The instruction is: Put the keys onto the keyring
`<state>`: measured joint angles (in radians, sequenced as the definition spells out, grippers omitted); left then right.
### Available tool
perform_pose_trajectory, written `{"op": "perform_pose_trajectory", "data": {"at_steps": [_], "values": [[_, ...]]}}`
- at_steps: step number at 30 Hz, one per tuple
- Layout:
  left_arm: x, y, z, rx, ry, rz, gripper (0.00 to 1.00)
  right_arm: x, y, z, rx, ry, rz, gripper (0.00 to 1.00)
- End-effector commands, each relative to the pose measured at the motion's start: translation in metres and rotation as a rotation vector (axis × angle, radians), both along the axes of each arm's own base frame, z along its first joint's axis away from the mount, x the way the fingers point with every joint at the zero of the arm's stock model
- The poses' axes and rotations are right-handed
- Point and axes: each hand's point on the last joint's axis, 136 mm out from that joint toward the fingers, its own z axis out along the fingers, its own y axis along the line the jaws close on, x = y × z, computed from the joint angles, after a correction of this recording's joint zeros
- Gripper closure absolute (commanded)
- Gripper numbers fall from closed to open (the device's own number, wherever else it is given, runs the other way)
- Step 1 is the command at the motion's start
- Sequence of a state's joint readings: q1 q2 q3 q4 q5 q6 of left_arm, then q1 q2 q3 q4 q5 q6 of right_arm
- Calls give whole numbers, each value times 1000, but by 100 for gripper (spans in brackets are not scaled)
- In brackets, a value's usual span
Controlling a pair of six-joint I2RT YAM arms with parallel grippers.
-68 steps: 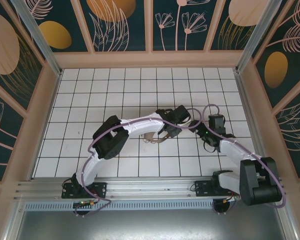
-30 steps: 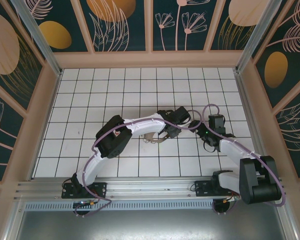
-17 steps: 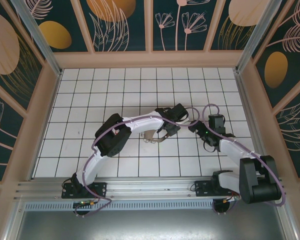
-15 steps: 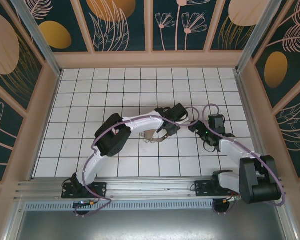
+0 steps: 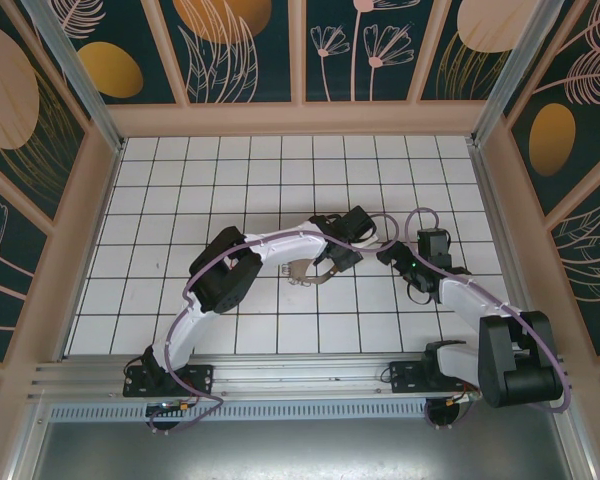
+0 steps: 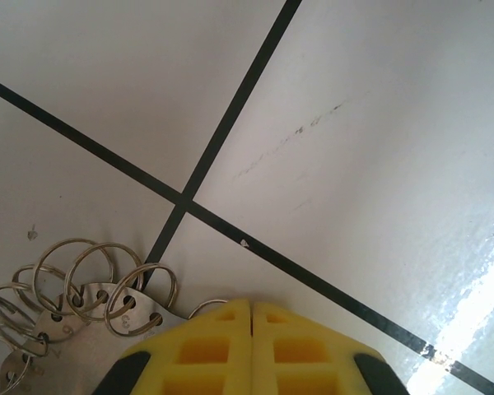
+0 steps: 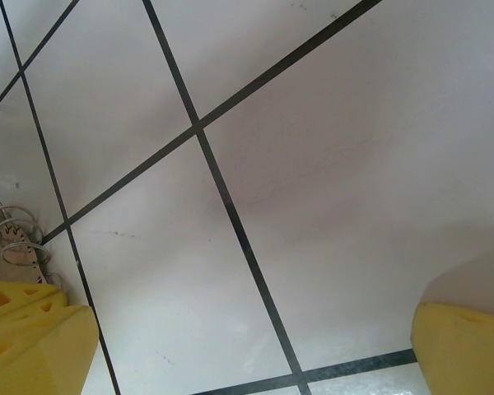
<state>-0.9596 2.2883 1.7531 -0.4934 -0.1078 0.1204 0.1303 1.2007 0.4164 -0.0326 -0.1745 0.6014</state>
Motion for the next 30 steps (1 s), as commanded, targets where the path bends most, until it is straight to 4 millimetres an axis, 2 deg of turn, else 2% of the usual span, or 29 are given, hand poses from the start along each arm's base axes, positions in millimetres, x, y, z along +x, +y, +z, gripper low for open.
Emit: {"op": "perform_pose_trajectory", "data": {"at_steps": [1, 14, 23, 30], "values": [[4, -3, 19, -52, -13, -7, 99, 6, 12, 5, 47, -26, 53, 2], [13, -4, 60, -145, -57, 2, 100, 7, 24, 13, 94, -60, 109, 5], [12, 0, 63, -189, -41, -3, 100, 6, 31, 14, 121, -78, 144, 9], [13, 4, 76, -270, -47, 2, 100, 6, 43, 29, 161, -174, 210, 12]]}}
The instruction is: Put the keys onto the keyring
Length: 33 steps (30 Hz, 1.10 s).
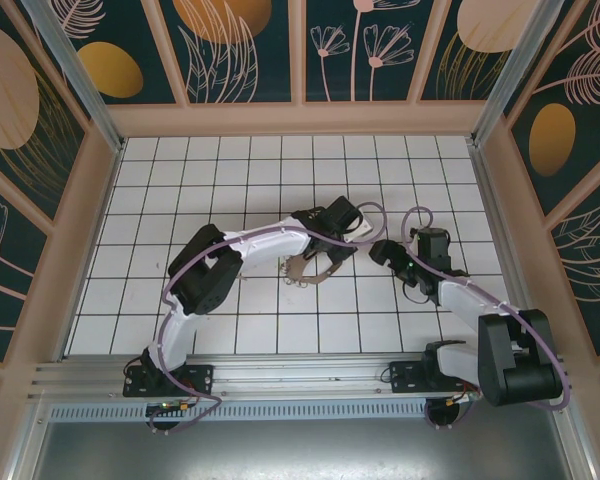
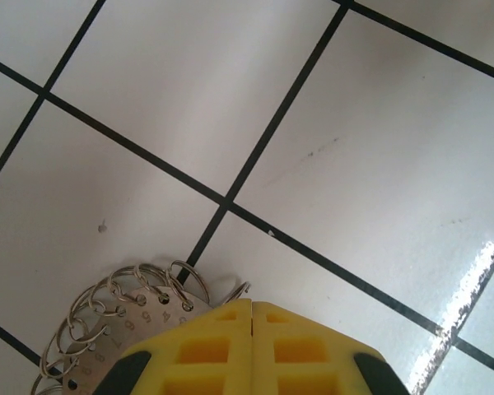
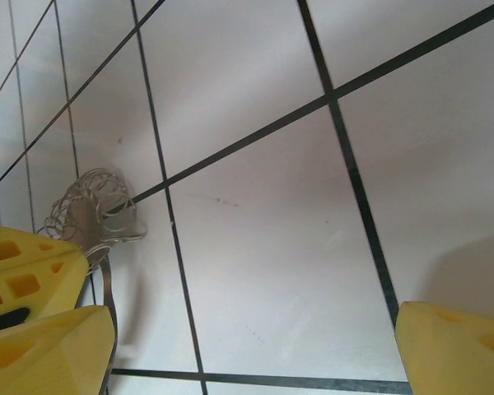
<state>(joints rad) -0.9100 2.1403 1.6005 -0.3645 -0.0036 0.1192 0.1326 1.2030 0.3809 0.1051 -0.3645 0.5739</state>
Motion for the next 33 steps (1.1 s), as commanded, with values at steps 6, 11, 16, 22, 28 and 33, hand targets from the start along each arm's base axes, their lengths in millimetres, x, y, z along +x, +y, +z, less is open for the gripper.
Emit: {"op": "perform_pose_trajectory", "data": {"at_steps": [6, 11, 16, 22, 28, 33], "values": [[9, -4, 70, -238, -75, 0, 100, 8, 16, 31, 52, -167, 90, 15], [3, -3, 88, -314, -85, -29, 100, 12, 24, 45, 89, -234, 124, 18], [-4, -2, 96, -363, -83, -58, 100, 13, 34, 60, 141, -319, 171, 23], [-6, 4, 114, -458, -92, -62, 100, 15, 38, 79, 160, -401, 188, 25], [-5, 14, 146, -594, -115, -67, 100, 23, 42, 106, 188, -474, 199, 26], [-6, 19, 174, -685, -127, -93, 100, 25, 51, 137, 236, -551, 236, 27]]}}
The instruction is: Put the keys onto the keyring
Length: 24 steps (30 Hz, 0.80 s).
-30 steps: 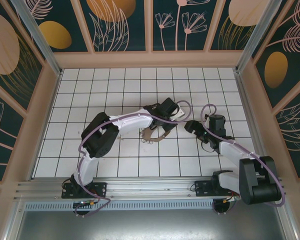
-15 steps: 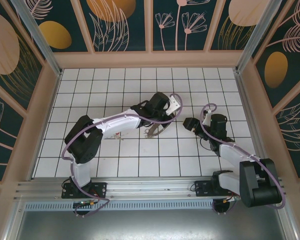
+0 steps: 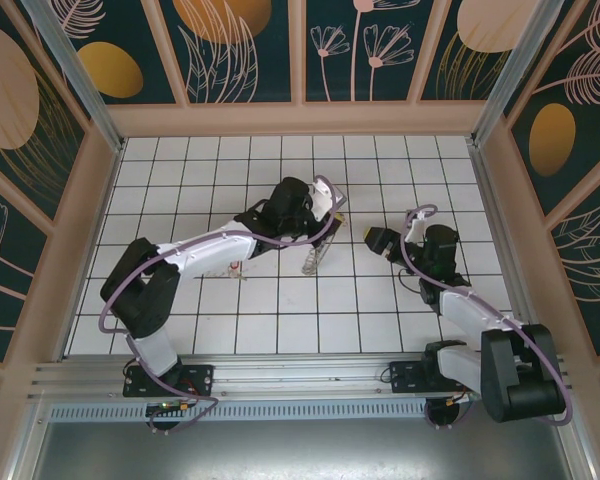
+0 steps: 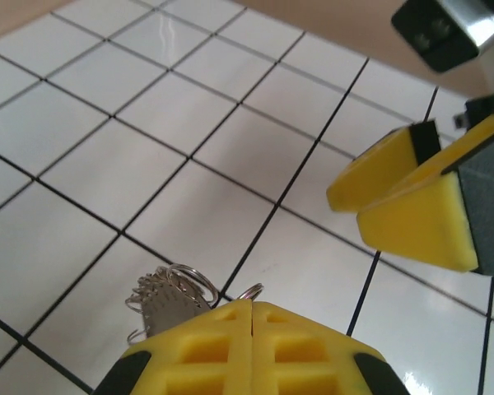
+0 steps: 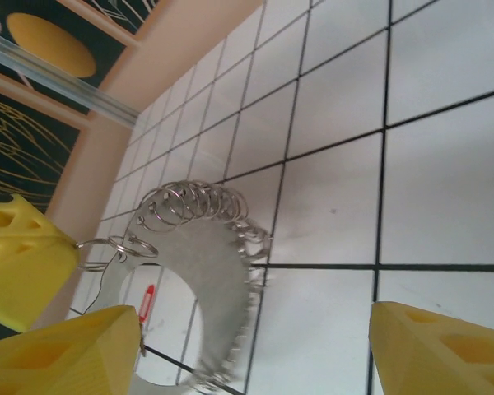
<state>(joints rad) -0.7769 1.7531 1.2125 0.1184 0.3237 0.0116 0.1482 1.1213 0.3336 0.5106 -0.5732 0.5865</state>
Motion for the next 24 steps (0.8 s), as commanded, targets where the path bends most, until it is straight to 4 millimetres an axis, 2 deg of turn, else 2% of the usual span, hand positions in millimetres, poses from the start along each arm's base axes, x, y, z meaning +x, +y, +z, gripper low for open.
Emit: {"op": "perform_pose_trajectory", "data": {"at_steps": [1, 7, 13, 18, 24], "values": [[-6, -3, 55, -160, -66, -49, 100, 5, 13, 55, 65, -158, 58, 27], [-9, 4, 85, -241, -99, -67, 100, 4, 25, 95, 118, -229, 106, 31], [-16, 12, 106, -318, -110, -105, 100, -1, 31, 131, 159, -300, 152, 38], [-24, 18, 123, -381, -129, -140, 100, -8, 36, 153, 195, -353, 201, 45], [-34, 19, 137, -426, -143, -175, 100, -16, 45, 170, 218, -401, 261, 49]]}}
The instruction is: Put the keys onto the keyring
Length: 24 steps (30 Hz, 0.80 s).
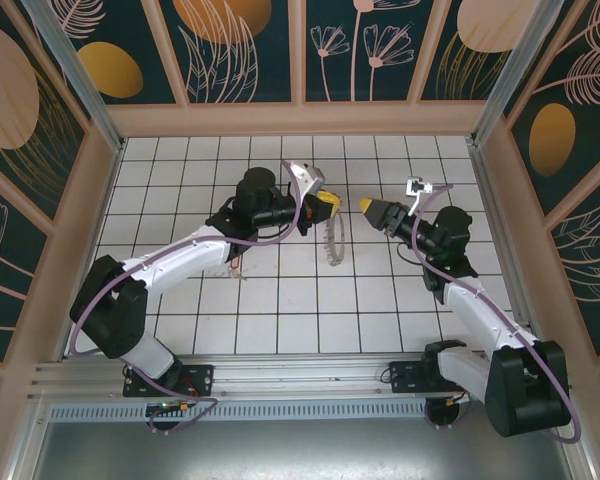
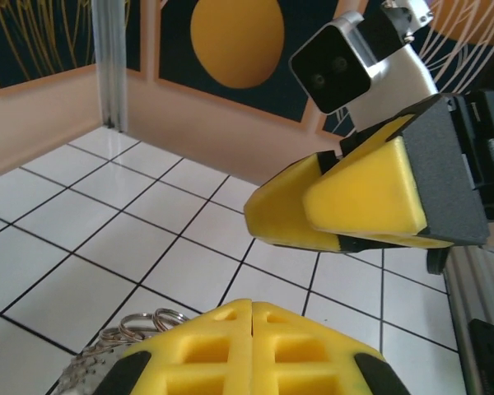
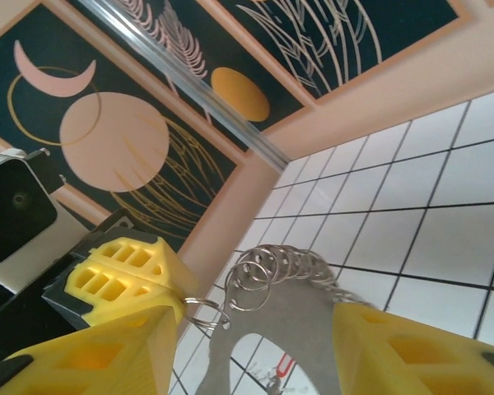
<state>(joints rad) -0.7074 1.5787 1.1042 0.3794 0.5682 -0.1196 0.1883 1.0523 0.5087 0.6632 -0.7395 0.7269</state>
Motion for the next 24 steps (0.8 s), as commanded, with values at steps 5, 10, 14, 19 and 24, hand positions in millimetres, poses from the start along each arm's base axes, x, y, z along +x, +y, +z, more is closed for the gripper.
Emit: {"op": "perform_pose_trajectory", "data": {"at_steps": [5, 10, 14, 19, 24], "values": [[-17, 1, 50, -134, -83, -77, 100, -20, 19, 47, 16, -193, 128, 51], [-19, 0, 57, -162, -81, -95, 100, -22, 26, 47, 2, -225, 164, 54], [-21, -1, 60, -175, -78, -106, 100, -21, 28, 45, 0, -232, 181, 56], [-23, -1, 64, -188, -75, -123, 100, -20, 31, 42, -1, -238, 196, 58], [-25, -2, 64, -193, -67, -140, 100, -20, 33, 42, 2, -254, 210, 59]]}}
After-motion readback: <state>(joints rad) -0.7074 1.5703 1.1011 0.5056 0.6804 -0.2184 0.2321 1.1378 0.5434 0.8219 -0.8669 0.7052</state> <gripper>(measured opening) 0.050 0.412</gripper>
